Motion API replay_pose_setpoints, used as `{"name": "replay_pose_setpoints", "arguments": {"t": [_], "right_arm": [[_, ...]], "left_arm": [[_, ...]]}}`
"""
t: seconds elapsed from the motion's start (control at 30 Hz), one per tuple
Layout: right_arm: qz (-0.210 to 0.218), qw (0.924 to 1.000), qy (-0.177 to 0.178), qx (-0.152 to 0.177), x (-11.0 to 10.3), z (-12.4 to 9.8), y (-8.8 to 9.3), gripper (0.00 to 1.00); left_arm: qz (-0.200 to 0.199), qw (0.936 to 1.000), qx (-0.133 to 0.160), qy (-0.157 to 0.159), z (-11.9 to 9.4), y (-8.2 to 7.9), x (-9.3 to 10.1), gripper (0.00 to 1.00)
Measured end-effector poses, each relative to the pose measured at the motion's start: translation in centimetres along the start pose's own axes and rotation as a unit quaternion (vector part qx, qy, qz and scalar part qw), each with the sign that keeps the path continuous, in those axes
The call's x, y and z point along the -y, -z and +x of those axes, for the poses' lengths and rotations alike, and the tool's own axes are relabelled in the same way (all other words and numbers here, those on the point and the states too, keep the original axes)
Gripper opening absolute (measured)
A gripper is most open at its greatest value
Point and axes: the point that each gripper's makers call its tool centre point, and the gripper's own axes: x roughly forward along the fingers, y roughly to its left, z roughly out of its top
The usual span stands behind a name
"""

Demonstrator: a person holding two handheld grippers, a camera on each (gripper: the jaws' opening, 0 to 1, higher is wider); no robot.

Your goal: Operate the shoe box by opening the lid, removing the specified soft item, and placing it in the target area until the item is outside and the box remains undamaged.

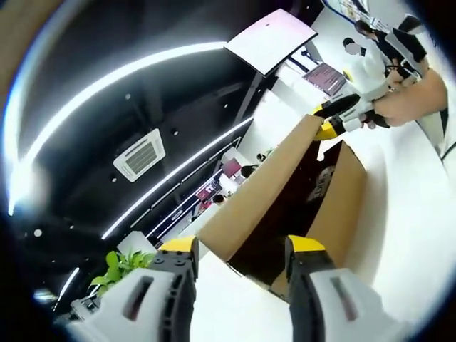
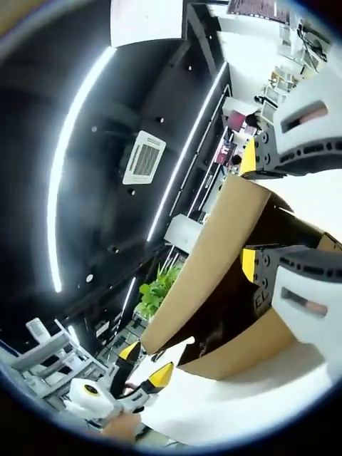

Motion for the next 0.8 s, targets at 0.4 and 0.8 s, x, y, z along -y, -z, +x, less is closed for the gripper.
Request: {"name": "replay_pose_setpoints", "arguments": {"t": [0.4, 0.8], "right_arm": [[0.019, 0.9994, 0.029, 0.004, 0.85, 0.16, 0.04, 0.27], [-0.043, 0.9985, 0.033, 0.003, 0.90, 0.13, 0.01, 0.27]], "left_arm": [[-0.006, 0.9999, 0.005, 0.015, -0.30, -0.08, 0.26, 0.50], [0.003, 0.9994, 0.018, 0.031, -0.48, -0.42, 0.91, 0.44]]}}
